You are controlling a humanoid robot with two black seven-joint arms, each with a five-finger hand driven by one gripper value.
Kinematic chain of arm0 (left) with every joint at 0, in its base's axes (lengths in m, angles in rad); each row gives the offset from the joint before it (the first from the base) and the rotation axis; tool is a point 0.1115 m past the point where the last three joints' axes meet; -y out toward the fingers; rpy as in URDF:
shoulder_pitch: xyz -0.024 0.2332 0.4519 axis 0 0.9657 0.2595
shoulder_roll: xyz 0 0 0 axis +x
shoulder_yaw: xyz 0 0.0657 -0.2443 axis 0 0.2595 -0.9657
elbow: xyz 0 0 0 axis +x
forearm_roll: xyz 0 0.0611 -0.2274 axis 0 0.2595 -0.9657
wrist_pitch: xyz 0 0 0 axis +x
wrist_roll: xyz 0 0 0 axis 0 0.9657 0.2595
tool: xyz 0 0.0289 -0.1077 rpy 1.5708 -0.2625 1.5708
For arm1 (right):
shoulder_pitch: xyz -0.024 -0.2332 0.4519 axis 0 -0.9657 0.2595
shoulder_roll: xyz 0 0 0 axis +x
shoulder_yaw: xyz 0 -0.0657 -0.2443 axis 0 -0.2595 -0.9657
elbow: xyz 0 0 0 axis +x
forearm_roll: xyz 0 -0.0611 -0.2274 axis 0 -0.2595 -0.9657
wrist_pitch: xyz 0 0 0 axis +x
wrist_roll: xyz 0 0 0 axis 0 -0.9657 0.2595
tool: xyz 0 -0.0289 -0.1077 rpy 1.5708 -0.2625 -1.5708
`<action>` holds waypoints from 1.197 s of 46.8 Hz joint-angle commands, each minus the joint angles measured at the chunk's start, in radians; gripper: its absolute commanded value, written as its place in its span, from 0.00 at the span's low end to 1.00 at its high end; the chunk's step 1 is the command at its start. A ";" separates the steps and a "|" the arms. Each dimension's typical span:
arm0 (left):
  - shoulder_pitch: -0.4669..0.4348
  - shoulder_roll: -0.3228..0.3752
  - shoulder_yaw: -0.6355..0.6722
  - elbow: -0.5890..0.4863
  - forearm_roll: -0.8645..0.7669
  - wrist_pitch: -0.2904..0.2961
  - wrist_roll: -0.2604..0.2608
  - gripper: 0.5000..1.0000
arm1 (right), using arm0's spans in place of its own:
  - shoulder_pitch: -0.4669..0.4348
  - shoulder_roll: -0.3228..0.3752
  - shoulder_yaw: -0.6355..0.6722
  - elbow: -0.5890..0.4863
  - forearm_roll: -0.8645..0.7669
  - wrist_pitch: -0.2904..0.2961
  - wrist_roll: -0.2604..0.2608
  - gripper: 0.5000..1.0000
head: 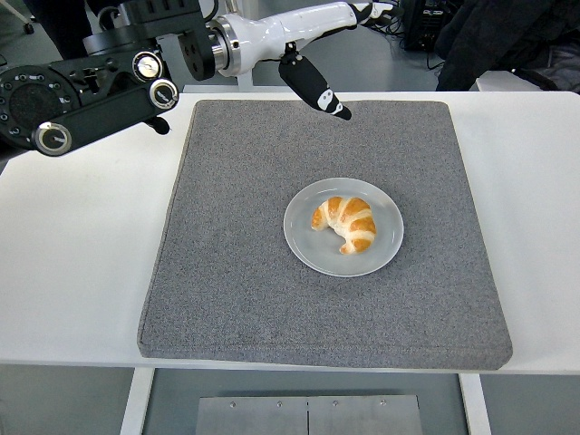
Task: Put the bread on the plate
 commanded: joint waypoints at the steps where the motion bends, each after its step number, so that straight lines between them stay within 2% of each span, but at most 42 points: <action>1: 0.027 0.031 -0.052 0.018 -0.096 0.010 0.000 0.97 | 0.000 0.000 0.000 0.000 0.000 0.000 0.000 1.00; 8: 0.114 0.081 -0.145 0.062 -0.239 0.021 -0.001 0.97 | 0.000 0.000 0.000 0.000 0.000 0.000 0.000 1.00; 14: 0.226 0.071 -0.256 0.134 -0.315 0.021 -0.001 0.97 | 0.000 0.000 0.000 0.000 0.000 0.000 0.000 1.00; 21: 0.330 -0.014 -0.369 0.196 -0.417 0.016 -0.006 0.97 | 0.000 0.000 0.000 0.000 0.000 0.000 0.000 1.00; 29: 0.387 -0.073 -0.452 0.295 -0.533 0.004 -0.014 0.97 | 0.000 0.000 0.000 0.000 0.000 0.000 0.000 1.00; 33: 0.395 -0.103 -0.462 0.363 -0.598 -0.030 -0.021 0.97 | 0.000 0.000 0.000 0.000 0.000 0.000 0.000 1.00; 39: 0.396 -0.147 -0.459 0.512 -0.703 -0.120 -0.061 0.97 | 0.003 0.000 0.002 0.005 0.000 0.002 0.000 1.00; 50: 0.395 -0.270 -0.463 0.749 -0.759 -0.252 -0.076 0.97 | 0.006 0.000 0.003 0.008 0.002 0.005 0.000 1.00; 56: 0.395 -0.334 -0.460 0.814 -0.779 -0.263 -0.076 0.97 | 0.004 0.000 0.003 0.008 0.002 0.005 0.000 1.00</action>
